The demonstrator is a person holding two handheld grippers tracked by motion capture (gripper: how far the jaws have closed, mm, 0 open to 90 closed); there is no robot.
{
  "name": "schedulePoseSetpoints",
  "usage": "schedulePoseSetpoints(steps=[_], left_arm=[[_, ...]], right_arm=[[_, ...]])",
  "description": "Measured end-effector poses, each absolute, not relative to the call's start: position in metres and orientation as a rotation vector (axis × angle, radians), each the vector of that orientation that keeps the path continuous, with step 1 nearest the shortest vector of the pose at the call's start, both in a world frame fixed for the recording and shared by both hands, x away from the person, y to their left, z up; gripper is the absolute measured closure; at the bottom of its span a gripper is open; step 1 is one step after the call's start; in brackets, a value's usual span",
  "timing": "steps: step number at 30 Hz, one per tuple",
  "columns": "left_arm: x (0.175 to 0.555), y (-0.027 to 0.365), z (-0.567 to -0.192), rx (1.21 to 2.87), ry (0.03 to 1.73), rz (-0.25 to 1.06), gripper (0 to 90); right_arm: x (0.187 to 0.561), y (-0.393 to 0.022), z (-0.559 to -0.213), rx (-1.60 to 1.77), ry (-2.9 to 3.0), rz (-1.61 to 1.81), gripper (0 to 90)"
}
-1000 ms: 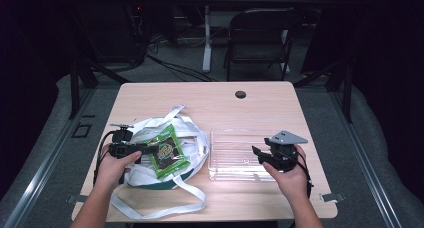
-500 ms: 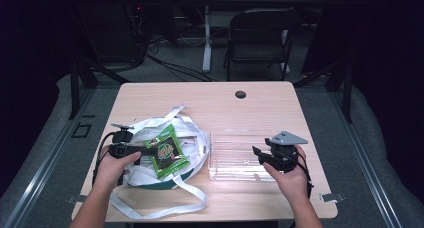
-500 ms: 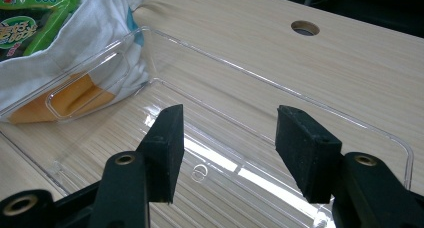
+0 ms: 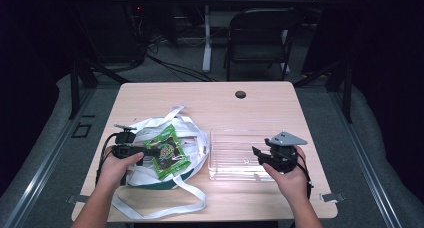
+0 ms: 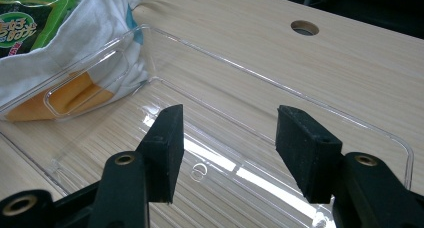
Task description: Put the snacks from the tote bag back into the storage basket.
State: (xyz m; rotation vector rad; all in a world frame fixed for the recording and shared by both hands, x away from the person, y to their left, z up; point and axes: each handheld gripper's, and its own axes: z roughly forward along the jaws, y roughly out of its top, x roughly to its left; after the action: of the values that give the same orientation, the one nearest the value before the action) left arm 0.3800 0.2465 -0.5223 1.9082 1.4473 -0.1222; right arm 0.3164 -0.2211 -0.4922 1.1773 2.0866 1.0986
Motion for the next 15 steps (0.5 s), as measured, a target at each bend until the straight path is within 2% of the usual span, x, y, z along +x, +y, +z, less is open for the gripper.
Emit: schedulePoseSetpoints(steps=[9, 15], left_arm=[[0.388, 0.243, -0.527, 1.871, 1.462, -0.166, 33.9], [0.388, 0.236, -0.518, 1.872, 1.425, -0.133, 36.2]], right_arm=[[0.312, -0.226, -0.493, 1.183, 2.074, 1.095, 45.3], [0.307, -0.229, -0.493, 1.188, 2.065, 1.088, 45.3]])
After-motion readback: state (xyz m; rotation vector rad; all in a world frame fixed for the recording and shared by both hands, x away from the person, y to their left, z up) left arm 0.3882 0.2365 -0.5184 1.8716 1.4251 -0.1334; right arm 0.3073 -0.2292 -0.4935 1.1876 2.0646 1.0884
